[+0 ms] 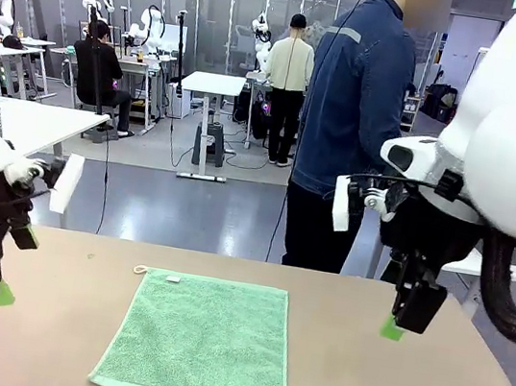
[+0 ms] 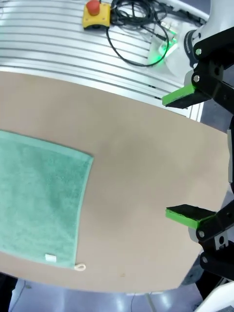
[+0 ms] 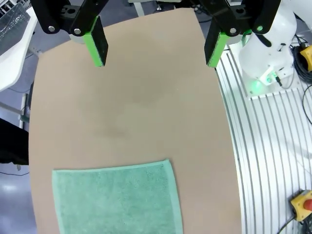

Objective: Fold the towels and place them in the basket.
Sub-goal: When a person lays out a Towel with hook on the table, fold it in half twice.

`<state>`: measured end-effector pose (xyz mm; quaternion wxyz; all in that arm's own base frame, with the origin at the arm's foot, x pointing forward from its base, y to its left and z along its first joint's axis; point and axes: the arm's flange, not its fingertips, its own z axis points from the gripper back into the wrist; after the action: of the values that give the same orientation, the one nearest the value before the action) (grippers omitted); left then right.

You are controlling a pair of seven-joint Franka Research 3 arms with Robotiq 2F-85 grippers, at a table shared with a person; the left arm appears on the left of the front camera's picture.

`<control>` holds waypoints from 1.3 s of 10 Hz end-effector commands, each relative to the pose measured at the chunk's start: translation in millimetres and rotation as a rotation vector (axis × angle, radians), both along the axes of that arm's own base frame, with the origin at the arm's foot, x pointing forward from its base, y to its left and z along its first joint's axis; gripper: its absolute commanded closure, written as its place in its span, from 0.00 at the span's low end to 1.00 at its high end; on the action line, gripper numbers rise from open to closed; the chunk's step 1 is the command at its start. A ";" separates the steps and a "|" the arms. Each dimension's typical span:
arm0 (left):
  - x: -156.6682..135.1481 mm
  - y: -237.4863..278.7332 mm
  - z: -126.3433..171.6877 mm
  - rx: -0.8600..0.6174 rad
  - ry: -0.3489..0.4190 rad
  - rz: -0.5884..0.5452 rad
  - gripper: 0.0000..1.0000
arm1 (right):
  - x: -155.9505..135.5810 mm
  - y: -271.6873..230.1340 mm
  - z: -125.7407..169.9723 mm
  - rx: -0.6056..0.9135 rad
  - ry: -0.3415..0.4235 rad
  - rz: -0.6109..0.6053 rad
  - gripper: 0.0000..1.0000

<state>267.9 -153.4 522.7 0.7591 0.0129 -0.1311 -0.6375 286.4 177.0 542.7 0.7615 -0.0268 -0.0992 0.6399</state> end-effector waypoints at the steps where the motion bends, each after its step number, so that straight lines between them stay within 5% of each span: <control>1: 22.3 -15.7 -25.4 0.010 0.065 -0.062 0.00 | 8.0 25.8 -33.9 -0.052 -0.037 0.009 0.00; 7: 59.5 -58.5 -124.7 0.084 0.153 -0.223 0.00 | 6.6 51.6 -117.8 -0.066 0.040 0.110 0.00; 13: 71.0 -62.1 -170.0 0.054 0.193 -0.299 0.00 | 16.6 71.3 -166.3 -0.039 0.077 0.160 0.00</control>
<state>333.7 -218.1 356.6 0.6704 -0.0383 -0.0219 -0.7407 309.3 251.7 391.8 0.7174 -0.0161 -0.0508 0.6946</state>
